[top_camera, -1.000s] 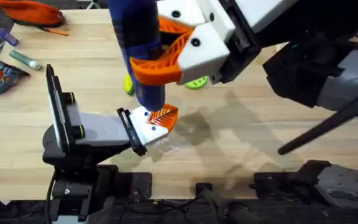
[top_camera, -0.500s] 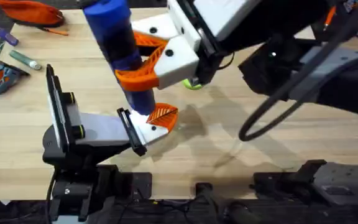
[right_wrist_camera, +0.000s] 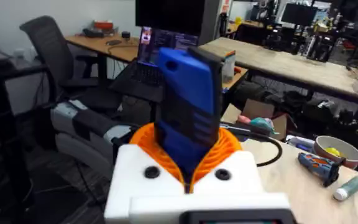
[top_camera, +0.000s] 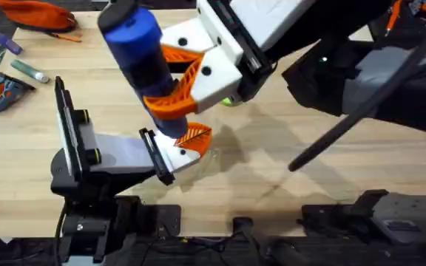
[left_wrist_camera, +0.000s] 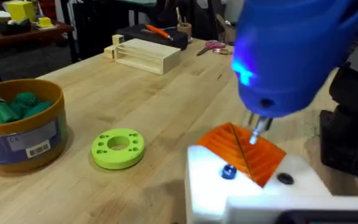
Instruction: Pick up the gripper from the table and insert it into the empty holder that is missing its gripper. Then pick up a screw, insert it into the mounting hole, and use the screwdriver to tighten it. Finally, clean up the table by picking up the vegetable and placing it into the bucket.
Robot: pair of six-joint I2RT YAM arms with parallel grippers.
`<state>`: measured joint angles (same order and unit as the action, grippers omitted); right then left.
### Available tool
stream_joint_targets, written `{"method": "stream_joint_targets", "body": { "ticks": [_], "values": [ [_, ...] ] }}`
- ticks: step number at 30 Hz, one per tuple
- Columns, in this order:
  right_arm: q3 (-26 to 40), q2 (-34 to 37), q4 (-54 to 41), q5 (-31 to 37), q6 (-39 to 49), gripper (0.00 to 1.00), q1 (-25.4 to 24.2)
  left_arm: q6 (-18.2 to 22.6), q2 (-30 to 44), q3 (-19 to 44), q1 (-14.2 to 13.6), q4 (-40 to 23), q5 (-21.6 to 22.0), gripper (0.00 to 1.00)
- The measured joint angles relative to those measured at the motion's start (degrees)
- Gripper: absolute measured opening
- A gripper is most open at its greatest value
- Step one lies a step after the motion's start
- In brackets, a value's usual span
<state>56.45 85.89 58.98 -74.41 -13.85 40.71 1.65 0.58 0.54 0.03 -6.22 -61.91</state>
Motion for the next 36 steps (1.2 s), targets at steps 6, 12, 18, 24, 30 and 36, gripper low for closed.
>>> {"method": "stream_joint_targets", "body": {
  "ticks": [6, 12, 18, 24, 30, 36],
  "values": [
    [0.0, 0.0, -1.7, -1.1, 3.6, 0.023, 0.0, 0.0, 0.0, 0.0, 0.0, 0.0, 0.0, 0.013],
    [0.0, 0.0, -1.8, -0.8, 4.7, 0.023, 0.0, 0.0, 0.0, 0.0, 0.0, 0.0, 0.0, 0.013],
    [0.0, 0.0, -1.8, 1.0, 4.2, 0.023, 0.0, 0.0, 0.0, 0.0, 0.0, 0.0, 0.0, 0.013],
    [0.0, 0.0, -1.8, 2.5, 3.4, 0.023, 0.0, 0.0, 0.0, 0.0, 0.0, 0.0, 0.0, 0.013],
    [0.0, 0.0, -1.8, 2.8, 3.3, 0.023, 0.1, 0.0, 0.0, 0.0, 0.0, 0.0, 0.0, 0.013],
    [0.0, 0.0, -1.8, 3.0, 3.3, 0.023, 0.4, 0.0, 0.0, 0.0, 0.0, 0.0, 0.0, 0.013]
  ]
}}
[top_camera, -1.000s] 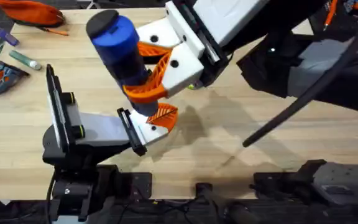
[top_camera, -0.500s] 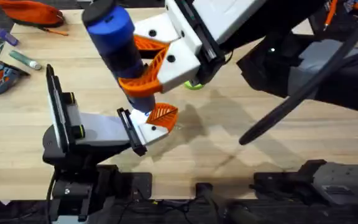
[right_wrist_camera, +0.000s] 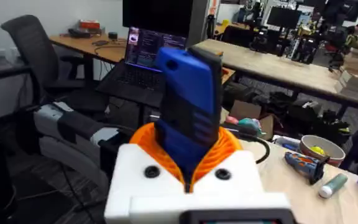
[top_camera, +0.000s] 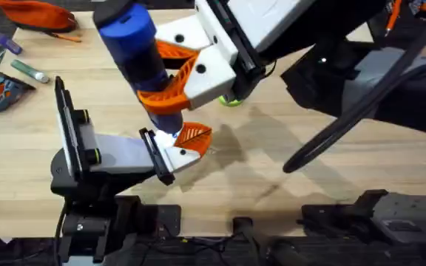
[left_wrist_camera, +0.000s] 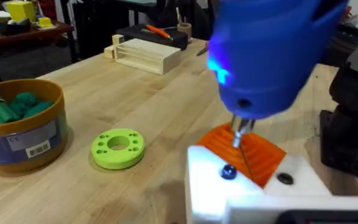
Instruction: Pick up the gripper from the table and insert it into the empty holder that is missing its gripper. Then pick up a screw, insert it into the mounting hole, and use the screwdriver to tighten it. Finally, clean up the table by picking up the vegetable and placing it into the bucket.
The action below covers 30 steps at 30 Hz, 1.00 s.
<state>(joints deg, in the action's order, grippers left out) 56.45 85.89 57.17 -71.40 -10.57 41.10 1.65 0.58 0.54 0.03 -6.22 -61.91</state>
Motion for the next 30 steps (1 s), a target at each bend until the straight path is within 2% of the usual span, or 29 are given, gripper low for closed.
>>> {"method": "stream_joint_targets", "body": {
  "ticks": [30],
  "values": [
    [0.0, 1.3, 0.1, 0.2, -0.1, 0.023, 0.7, 0.0, 0.0, 0.0, 0.0, 0.0, 0.0, 0.013]
  ]
}}
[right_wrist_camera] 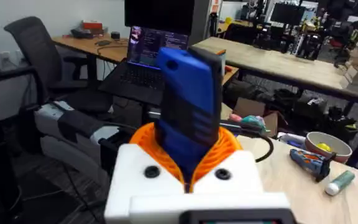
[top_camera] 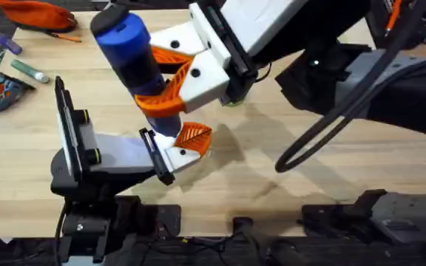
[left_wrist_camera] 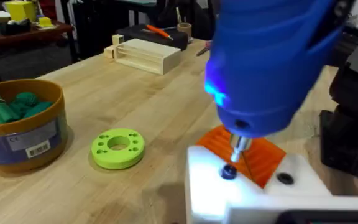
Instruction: Pick up the gripper from the table and insert it into the empty holder that is missing its gripper. Then pick up a screw, insert it into the mounting hole, and use the screwdriver to tighten it. Finally, clean up the table by picking up the vegetable and placing it into the bucket.
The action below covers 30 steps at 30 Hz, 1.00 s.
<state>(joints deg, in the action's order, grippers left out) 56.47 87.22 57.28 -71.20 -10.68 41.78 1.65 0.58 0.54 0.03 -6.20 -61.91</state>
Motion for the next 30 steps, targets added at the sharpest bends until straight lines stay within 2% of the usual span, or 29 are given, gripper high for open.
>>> {"method": "stream_joint_targets", "body": {
  "ticks": [30],
  "values": [
    [0.2, 2.3, 0.3, -0.2, 0.0, 0.023, 0.0, 0.0, 0.0, 0.0, 0.0, 0.0, 0.0, 0.013]
  ]
}}
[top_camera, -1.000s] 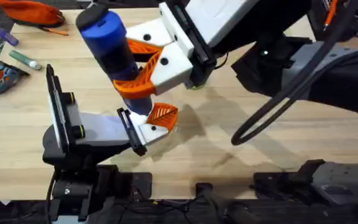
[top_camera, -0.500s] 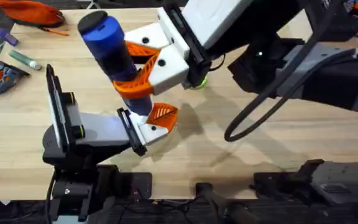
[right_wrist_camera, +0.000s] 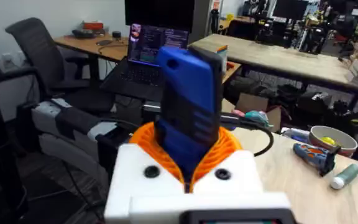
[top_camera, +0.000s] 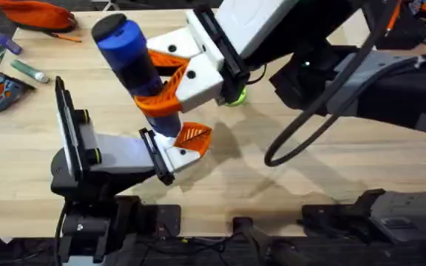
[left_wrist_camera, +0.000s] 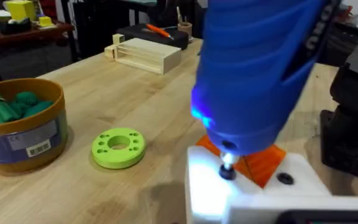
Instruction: Pick up the gripper from the table and insert it into the empty holder that is missing its gripper. Then pick up a screw, insert it into the mounting hole, and use the screwdriver to tighten it. Finally, clean up the table by picking up the vegetable and placing it into the bucket.
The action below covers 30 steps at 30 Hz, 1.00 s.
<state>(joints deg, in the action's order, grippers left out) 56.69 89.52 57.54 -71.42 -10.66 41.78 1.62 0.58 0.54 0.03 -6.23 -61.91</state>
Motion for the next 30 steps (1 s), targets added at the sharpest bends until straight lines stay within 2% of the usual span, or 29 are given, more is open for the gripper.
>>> {"method": "stream_joint_targets", "body": {
  "ticks": [30],
  "values": [
    [1.4, 0.5, -2.9, -3.1, 1.6, 0.023, 0.0, -0.2, 0.0, 0.0, 0.0, 0.0, -0.1, 0.013]
  ]
}}
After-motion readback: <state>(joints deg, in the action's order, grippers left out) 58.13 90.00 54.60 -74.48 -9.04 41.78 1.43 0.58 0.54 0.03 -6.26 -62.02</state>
